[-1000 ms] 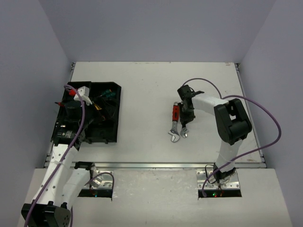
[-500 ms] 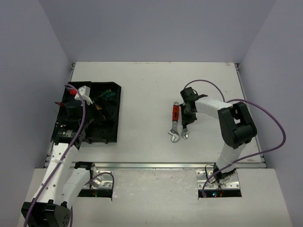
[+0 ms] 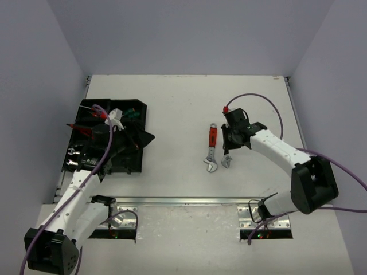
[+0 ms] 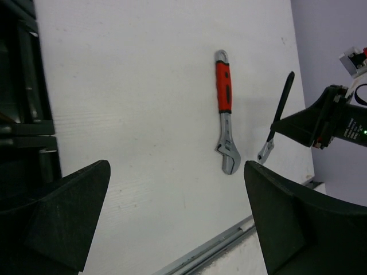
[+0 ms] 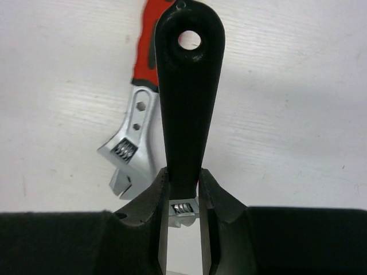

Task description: Sort the tools into containers

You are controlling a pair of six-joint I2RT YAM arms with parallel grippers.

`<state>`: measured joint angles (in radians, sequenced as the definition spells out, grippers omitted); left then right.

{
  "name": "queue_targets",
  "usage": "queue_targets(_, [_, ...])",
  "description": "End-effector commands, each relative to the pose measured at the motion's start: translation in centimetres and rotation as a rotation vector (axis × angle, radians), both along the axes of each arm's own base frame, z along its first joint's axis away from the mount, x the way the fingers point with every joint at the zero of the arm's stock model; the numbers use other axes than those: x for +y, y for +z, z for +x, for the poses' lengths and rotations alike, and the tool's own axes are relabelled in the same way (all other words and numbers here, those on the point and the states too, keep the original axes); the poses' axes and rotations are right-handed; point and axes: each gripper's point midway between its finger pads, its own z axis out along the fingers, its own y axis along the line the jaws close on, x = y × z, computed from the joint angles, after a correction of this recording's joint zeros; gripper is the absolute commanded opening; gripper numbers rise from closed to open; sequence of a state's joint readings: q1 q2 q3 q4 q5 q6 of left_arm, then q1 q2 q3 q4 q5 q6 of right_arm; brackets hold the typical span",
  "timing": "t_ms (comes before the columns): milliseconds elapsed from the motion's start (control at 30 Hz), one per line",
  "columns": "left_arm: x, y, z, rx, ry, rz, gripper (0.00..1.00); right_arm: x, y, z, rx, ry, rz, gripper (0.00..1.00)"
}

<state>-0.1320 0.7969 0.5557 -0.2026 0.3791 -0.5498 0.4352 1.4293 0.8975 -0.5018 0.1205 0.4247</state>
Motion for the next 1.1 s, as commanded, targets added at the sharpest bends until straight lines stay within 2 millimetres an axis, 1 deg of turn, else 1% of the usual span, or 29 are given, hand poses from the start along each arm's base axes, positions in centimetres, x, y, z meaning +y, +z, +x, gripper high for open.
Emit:
queue_targets(0, [-5.6,4.6,0.5,-0.181,-0.140,-0.142,1.00,4.3,4.1,1.0,-0.200,0.146,0.067,0.00])
queue_targets(33, [-6.6,5.1,0.3,-0.201,-0.163,-0.157,1.00,4.5,4.5,1.0,-0.215,0.159,0.073,0.00])
queue_targets(67, [-7.4,5.1,0.4,-0.203,-0.175,-0.165,1.00,5.5,5.2,0.8,-0.239,0.190,0.093,0.00])
queue_targets(100, [-8.2,5.6,0.6,-0.232,-0.189,-0.180,1.00,6.6,6.0,0.4,-0.257,0.224,0.131,0.00])
queue_targets(167, [-10.6,5.6,0.6,-0.249,-0.230,-0.214,1.00,8.5,7.4,-0.2,-0.278,0.275,0.198,0.00])
queue_targets(200, [-11.2,6.2,0.5,-0.276,-0.247,-0.240,1.00,8.9,7.8,-0.3,-0.281,0.286,0.214,0.00])
queue_targets(233, [-11.9,6.0,0.6,-0.277,-0.259,-0.254,1.00,9.4,8.0,-0.5,-0.283,0.301,0.228,0.00])
queue_targets(333, [-13.9,7.0,1.0,-0.334,-0.284,-0.314,0.98,10.9,9.4,-1.2,-0.288,0.341,0.290,0.00])
queue_targets(367, [-14.5,7.2,1.1,-0.344,-0.291,-0.327,0.96,11.3,9.9,-1.3,-0.292,0.352,0.310,0.00])
queue_targets(433, [-15.8,6.4,1.5,-0.324,-0.302,-0.327,0.91,12.2,10.9,-1.8,-0.306,0.386,0.353,0.00])
queue_targets(467, [-16.3,7.2,1.8,-0.338,-0.309,-0.338,0.90,12.5,11.2,-2.1,-0.307,0.392,0.367,0.00])
queue_targets(500, [-16.9,7.0,2.0,-0.325,-0.316,-0.340,0.89,12.7,11.6,-2.3,-0.314,0.402,0.381,0.00])
queue_targets(600, [-18.3,6.2,2.4,-0.295,-0.329,-0.347,0.87,13.5,12.4,-2.9,-0.320,0.426,0.420,0.00])
queue_targets(700, [-19.5,6.2,2.8,-0.281,-0.331,-0.352,0.83,14.1,12.9,-3.3,-0.332,0.441,0.441,0.00])
queue_targets(733, [-19.9,5.9,3.0,-0.270,-0.330,-0.349,0.80,14.2,13.1,-3.3,-0.339,0.443,0.446,0.00])
queue_targets(833, [-20.4,5.6,3.4,-0.252,-0.309,-0.353,0.68,14.8,13.5,-3.5,-0.346,0.449,0.460,0.00])
queue_targets(867, [-20.6,5.3,3.6,-0.244,-0.303,-0.351,0.61,15.1,13.6,-3.7,-0.349,0.457,0.466,0.00])
queue_targets(967, [-21.2,5.3,4.0,-0.230,-0.303,-0.345,0.42,15.5,14.0,-3.8,-0.360,0.468,0.475,0.00])
queue_targets(1033, [-21.4,5.3,4.1,-0.221,-0.303,-0.341,0.18,15.7,14.2,-3.7,-0.367,0.464,0.483,0.00])
queue_targets(1067, [-21.4,5.1,4.2,-0.216,-0.300,-0.336,0.09,15.7,14.3,-3.7,-0.371,0.463,0.485,0.00])
